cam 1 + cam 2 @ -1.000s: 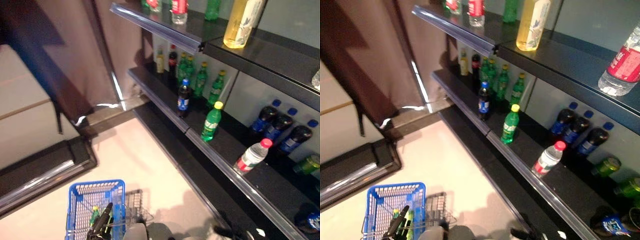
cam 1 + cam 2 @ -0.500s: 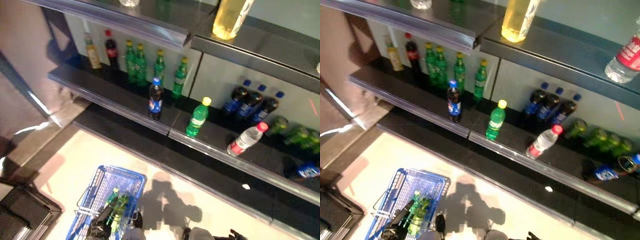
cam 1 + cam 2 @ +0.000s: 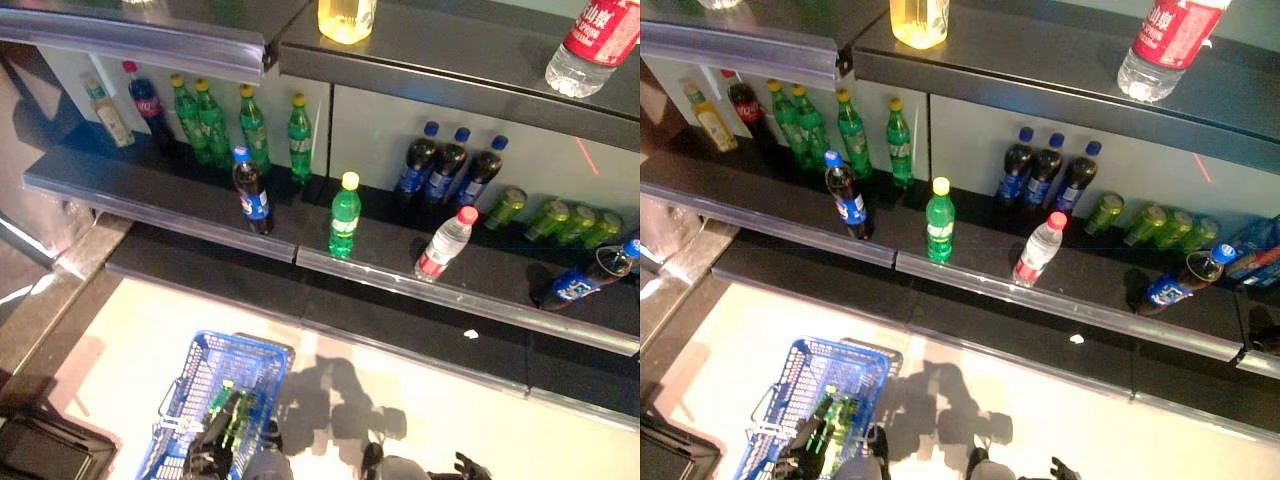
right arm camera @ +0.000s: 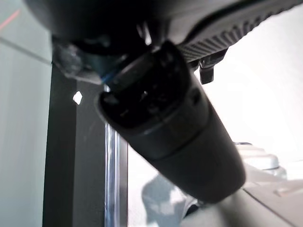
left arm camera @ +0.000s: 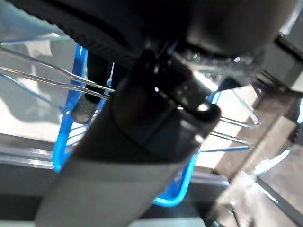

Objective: Pick up the drink and place into the basket.

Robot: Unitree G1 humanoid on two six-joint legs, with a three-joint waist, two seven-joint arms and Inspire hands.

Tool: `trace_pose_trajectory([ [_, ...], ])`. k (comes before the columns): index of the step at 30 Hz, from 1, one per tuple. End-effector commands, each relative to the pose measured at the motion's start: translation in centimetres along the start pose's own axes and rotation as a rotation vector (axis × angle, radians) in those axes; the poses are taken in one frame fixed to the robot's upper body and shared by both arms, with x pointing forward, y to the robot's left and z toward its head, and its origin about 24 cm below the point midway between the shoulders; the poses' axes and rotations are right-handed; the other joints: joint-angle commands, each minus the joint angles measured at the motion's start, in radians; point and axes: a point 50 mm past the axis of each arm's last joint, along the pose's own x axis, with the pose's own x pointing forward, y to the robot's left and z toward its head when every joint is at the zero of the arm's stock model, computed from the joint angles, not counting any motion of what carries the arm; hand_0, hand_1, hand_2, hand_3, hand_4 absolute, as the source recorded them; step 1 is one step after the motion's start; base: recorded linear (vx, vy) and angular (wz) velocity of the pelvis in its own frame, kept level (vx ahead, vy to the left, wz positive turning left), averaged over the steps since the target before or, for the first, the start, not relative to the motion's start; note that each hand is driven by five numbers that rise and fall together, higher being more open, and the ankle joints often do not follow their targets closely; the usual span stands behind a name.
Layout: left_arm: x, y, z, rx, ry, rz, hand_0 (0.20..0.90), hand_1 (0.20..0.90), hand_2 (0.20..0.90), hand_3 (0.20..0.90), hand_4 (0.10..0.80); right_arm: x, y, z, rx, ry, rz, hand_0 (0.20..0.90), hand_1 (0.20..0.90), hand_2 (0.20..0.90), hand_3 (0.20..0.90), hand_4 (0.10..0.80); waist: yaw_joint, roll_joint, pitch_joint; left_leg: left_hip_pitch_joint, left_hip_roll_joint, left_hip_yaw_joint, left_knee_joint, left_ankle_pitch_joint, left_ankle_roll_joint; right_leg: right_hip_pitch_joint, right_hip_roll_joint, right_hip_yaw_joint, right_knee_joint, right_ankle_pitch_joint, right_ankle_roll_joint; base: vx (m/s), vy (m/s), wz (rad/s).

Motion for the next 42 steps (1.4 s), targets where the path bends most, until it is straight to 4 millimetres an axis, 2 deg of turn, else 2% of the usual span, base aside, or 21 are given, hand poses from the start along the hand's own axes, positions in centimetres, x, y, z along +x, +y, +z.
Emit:
trace_pose_trajectory([
  [1, -0.9, 0.6, 0.8, -0.086, -0.114, -0.063, 0.3, 0.3, 0.3, 0.2, 0.1, 0.5, 1.0, 5.0, -0.013, -0.177, 0.074, 0.9, 0.9, 0.9, 0.9, 0.8, 0.037, 0.036, 0.064, -0.034, 0.032, -0.083, -0.026, 0.0, 0.017, 0.028, 0.006, 0.039, -0.045, 0.08, 0.037, 0.072, 0.219, -0.49],
  [2, -0.8, 0.4, 0.7, -0.067, -0.105, -0.059, 0.3, 0.3, 0.3, 0.2, 0.1, 0.4, 0.9, 5.3, -0.001, -0.203, 0.081, 0.9, 0.9, 0.9, 0.9, 0.8, 0.044, 0.038, 0.071, -0.035, 0.062, -0.088, -0.081, 0.047, 0.002, 0.036, 0.009, 0.041, -0.046, 0.073, 0.041, 0.072, 0.208, -0.47],
  [3, -0.8, 0.4, 0.7, -0.063, -0.104, -0.058, 0.3, 0.3, 0.3, 0.2, 0.1, 0.4, 0.9, 5.4, 0.003, -0.205, 0.082, 0.9, 0.9, 0.9, 0.9, 0.8, 0.045, 0.038, 0.073, -0.036, 0.064, -0.093, -0.087, 0.056, 0.0, 0.038, 0.008, 0.041, -0.046, 0.072, 0.041, 0.054, 0.119, -0.27],
  [4, -0.7, 0.2, 0.5, -0.032, -0.094, -0.042, 0.3, 0.3, 0.3, 0.2, 0.1, 0.4, 1.0, 5.8, -0.001, -0.228, 0.097, 0.9, 0.9, 0.9, 0.9, 0.8, 0.05, 0.029, 0.073, -0.029, 0.075, -0.101, -0.124, 0.035, 0.003, 0.047, -0.006, 0.037, -0.051, 0.073, 0.052, 0.112, 0.178, -0.22],
  [5, -0.6, 0.0, 0.2, 0.022, -0.075, -0.011, 0.3, 0.3, 0.3, 0.2, 0.1, 0.4, 1.4, 6.2, -0.001, -0.242, 0.108, 0.9, 0.9, 0.9, 0.9, 0.8, 0.048, 0.023, 0.068, -0.012, 0.059, -0.11, -0.132, -0.008, 0.006, 0.038, -0.026, 0.03, -0.033, 0.07, 0.062, 0.141, 0.246, -0.16],
  [6, -0.4, -0.2, 0.4, 0.068, -0.067, -0.027, 0.3, 0.3, 0.3, 0.2, 0.1, 0.3, 1.4, 6.4, 0.01, -0.251, 0.11, 0.9, 0.9, 0.9, 0.9, 0.8, 0.043, 0.022, 0.071, -0.016, 0.056, -0.096, -0.11, -0.026, -0.001, 0.032, -0.043, 0.018, -0.014, 0.068, 0.069, 0.169, 0.254, 0.0],
  [9, -0.3, -0.9, 1.2, 0.18, -0.082, -0.1, 0.3, 0.3, 0.3, 0.2, 0.1, -0.2, 2.0, 7.2, 0.021, -0.326, 0.13, 0.9, 0.9, 0.9, 0.9, 0.8, 0.041, 0.027, 0.081, -0.003, 0.042, -0.076, -0.086, -0.053, 0.003, 0.041, -0.09, 0.0, -0.005, 0.085, 0.094, 0.138, 0.161, 0.24],
  [11, -0.2, -1.7, 2.0, 0.175, -0.107, -0.126, 0.3, 0.3, 0.3, 0.2, 0.1, -1.2, 3.6, 9.8, -0.054, -0.445, 0.16, 0.9, 0.9, 0.9, 0.9, 0.8, 0.047, 0.03, 0.089, 0.003, 0.023, -0.085, -0.084, -0.066, 0.011, 0.038, -0.117, 0.0, -0.015, 0.103, 0.115, 0.069, 0.102, 0.2],
  [15, -0.2, -3.1, 2.6, 0.195, -0.119, -0.187, 0.3, 0.3, 0.3, 0.2, 0.1, -4.0, 5.5, 15.2, -0.101, -0.663, 0.217, 0.9, 0.9, 0.9, 0.9, 0.8, 0.061, 0.02, 0.109, -0.008, 0.027, -0.081, -0.088, -0.061, 0.003, 0.048, -0.133, -0.017, -0.06, 0.131, 0.13, -0.029, -0.024, -0.05],
  [16, -0.3, -3.3, 2.7, 0.187, -0.124, -0.192, 0.3, 0.3, 0.3, 0.2, 0.1, -5.1, 5.8, 16.8, -0.108, -0.729, 0.243, 0.9, 0.9, 0.9, 0.9, 0.8, 0.063, 0.014, 0.112, -0.013, 0.029, -0.081, -0.09, -0.059, 0.0, 0.052, -0.13, -0.019, -0.074, 0.134, 0.13, -0.023, -0.039, -0.04],
  [17, -0.3, -3.3, 2.7, 0.186, -0.124, -0.192, 0.3, 0.3, 0.3, 0.2, 0.1, -5.2, 5.8, 16.9, -0.115, -0.738, 0.245, 0.9, 0.9, 0.9, 0.9, 0.8, 0.063, 0.014, 0.112, -0.013, 0.03, -0.081, -0.09, -0.059, -0.001, 0.053, -0.13, -0.019, -0.075, 0.134, 0.13, -0.028, -0.058, 0.03],
  [18, -0.5, -3.1, 2.8, 0.176, -0.128, -0.188, 0.3, 0.3, 0.3, 0.2, 0.1, -6.9, 5.8, 18.7, -0.158, -0.843, 0.288, 0.9, 0.9, 0.9, 0.9, 0.8, 0.066, 0.004, 0.113, -0.025, 0.037, -0.082, -0.086, -0.056, -0.005, 0.061, -0.122, -0.017, -0.087, 0.131, 0.128, -0.015, -0.058, 0.02],
  [22, -0.8, -1.8, 2.9, 0.193, -0.121, -0.161, 0.3, 0.3, 0.3, 0.2, 0.1, -10.7, 5.3, 21.9, -0.217, -1.075, 0.377, 0.9, 0.9, 0.9, 0.9, 0.8, 0.077, -0.018, 0.1, -0.035, 0.054, -0.085, -0.084, -0.05, -0.011, 0.089, -0.104, -0.024, -0.103, 0.121, 0.124, 0.015, -0.092, -0.04],
  [25, -1.0, -0.8, 2.6, 0.217, -0.107, -0.138, 0.3, 0.3, 0.3, 0.2, 0.1, -13.6, 4.5, 24.0, -0.187, -1.222, 0.404, 0.9, 0.9, 0.9, 0.9, 0.8, 0.083, -0.024, 0.085, -0.028, 0.06, -0.088, -0.092, -0.046, -0.014, 0.108, -0.095, -0.027, -0.107, 0.113, 0.12, 0.059, -0.065, -0.02],
  [28, -1.2, 0.1, 2.4, 0.222, -0.097, -0.115, 0.3, 0.3, 0.3, 0.2, 0.1, -16.6, 3.2, 26.3, -0.118, -1.399, 0.368, 0.9, 0.9, 0.9, 0.9, 0.8, 0.085, -0.021, 0.064, -0.022, 0.064, -0.088, -0.095, -0.045, -0.015, 0.122, -0.09, -0.025, -0.107, 0.103, 0.116, 0.074, -0.013, 0.01],
  [37, -1.1, -0.4, 1.4, 0.252, -0.06, -0.128, 0.3, 0.3, 0.3, 0.2, 0.1, -23.5, 1.6, 31.7, 0.128, -1.757, 0.14, 0.9, 0.9, 0.9, 0.9, 0.8, 0.114, 0.022, 0.074, -0.058, 0.068, -0.113, -0.019, -0.063, -0.025, 0.124, -0.098, -0.043, -0.039, 0.063, 0.094, 0.019, 0.019, 0.01],
  [42, -1.1, -0.7, 0.9, 0.256, -0.043, -0.158, 0.3, 0.3, 0.3, 0.2, 0.1, -24.8, 1.2, 33.9, 0.226, -1.781, 0.0, 0.9, 0.9, 0.9, 0.9, 0.8, 0.134, 0.05, 0.111, -0.091, 0.052, -0.14, 0.034, -0.069, -0.024, 0.106, -0.104, -0.059, 0.019, 0.033, 0.074, 0.009, 0.066, 0.06],
])
